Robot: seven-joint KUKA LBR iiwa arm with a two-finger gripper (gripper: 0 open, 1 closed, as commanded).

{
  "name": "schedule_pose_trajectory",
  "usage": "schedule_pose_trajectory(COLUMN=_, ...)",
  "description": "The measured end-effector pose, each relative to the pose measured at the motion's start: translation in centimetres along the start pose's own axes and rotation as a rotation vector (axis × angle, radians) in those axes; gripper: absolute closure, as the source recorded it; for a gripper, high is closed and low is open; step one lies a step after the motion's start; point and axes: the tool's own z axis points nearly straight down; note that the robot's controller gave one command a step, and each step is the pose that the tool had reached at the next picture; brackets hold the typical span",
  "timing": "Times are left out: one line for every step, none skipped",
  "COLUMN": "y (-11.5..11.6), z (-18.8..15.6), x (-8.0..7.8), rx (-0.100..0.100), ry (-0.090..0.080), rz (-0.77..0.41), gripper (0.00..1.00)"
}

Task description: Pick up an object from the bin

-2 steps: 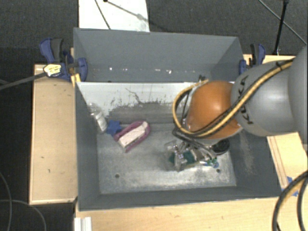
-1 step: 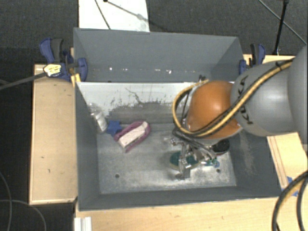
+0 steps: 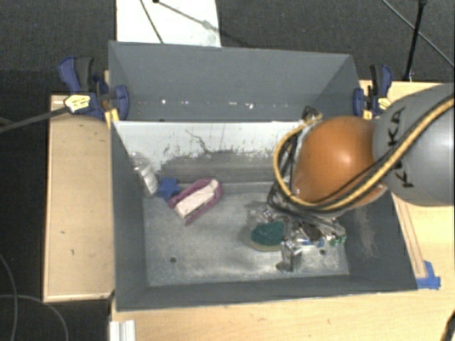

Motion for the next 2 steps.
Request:
schedule_pose_trajectory(y=-1.1, z=0.2, x=-1.9, rx=-0.002, ry=0.003, rz=-0.379, gripper=0.00)
schedule_pose_trajectory(y=-4.2, z=3.2, x=-7.7, rx=-0.004, ry=0.003, rz=-0.781, gripper=0.00)
